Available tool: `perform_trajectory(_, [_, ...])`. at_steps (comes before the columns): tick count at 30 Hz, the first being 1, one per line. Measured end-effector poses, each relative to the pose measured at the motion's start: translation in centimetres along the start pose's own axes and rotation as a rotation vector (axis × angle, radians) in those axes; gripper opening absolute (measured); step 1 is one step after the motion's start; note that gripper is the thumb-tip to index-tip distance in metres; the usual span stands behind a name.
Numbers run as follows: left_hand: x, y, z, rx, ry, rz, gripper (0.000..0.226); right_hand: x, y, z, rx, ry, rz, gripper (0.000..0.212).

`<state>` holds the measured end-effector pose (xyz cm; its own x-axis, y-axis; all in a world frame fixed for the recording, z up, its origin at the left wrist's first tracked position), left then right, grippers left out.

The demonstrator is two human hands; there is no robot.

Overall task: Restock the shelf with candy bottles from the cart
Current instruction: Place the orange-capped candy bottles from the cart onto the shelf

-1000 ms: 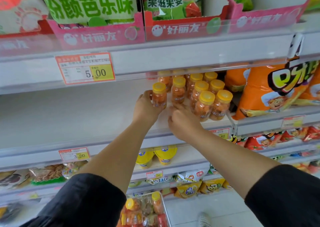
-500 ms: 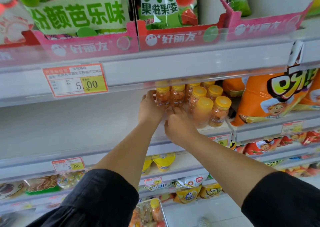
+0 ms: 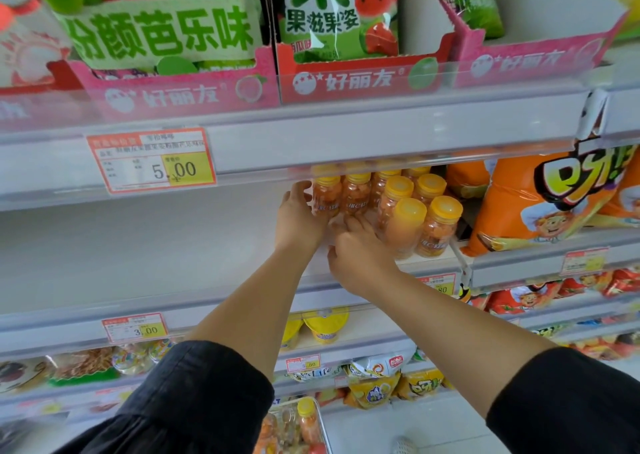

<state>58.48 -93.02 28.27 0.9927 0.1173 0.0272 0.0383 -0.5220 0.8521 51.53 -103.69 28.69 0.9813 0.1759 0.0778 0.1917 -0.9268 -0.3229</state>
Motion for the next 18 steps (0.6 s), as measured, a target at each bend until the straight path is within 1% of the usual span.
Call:
perform_trajectory(2, [-0.8, 0.1, -0.6, 0.010, -0.017, -0.015, 0.062, -0.5, -0.3, -0.3, -0.015, -0.001, -0.027, 0.046])
perform_trajectory(5, [-3.3, 0.5, -2.5, -0.005, -0.033, -0.013, 0.050, -2.2, -1.6, -1.2, 0.027, 0.024, -0.097, 0.042])
perform_trajectory(9, [-8.9, -0.3, -7.5, -0.160, 0.008, 0.020, 0.034, -6.5, -3.6, -2.1, 0.262, 0.139, -0.201, 0.030])
perform_trajectory(12, [-13.4, -2.8, -11.8, -0.244, 0.014, 0.039, 0.031, -9.8, -5.1, -0.8, 0.377, 0.166, -0.247, 0.021])
perform_trajectory(15, [-17.3, -7.6, -15.1, -0.266, 0.043, -0.027, 0.029, -12.3, -6.7, 2.4, 0.424, 0.116, -0.246, 0.019])
perform_trajectory(18, [-21.5, -13.3, -17.3, -0.210, 0.080, -0.140, 0.026, -14.3, -7.9, 7.7, 0.429, -0.070, -0.215, 0.016])
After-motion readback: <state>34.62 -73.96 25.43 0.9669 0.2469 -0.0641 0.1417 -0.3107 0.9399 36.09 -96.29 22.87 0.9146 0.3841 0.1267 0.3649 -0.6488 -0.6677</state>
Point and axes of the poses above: each hand's wrist, its own x-axis towards the middle knuckle, its own z-axis out of the palm, y = z × x, the point moved 6 cm from there along x, towards the middle knuckle, and after that the axes turned 4 degrees about -z, right-handed, at the moved point
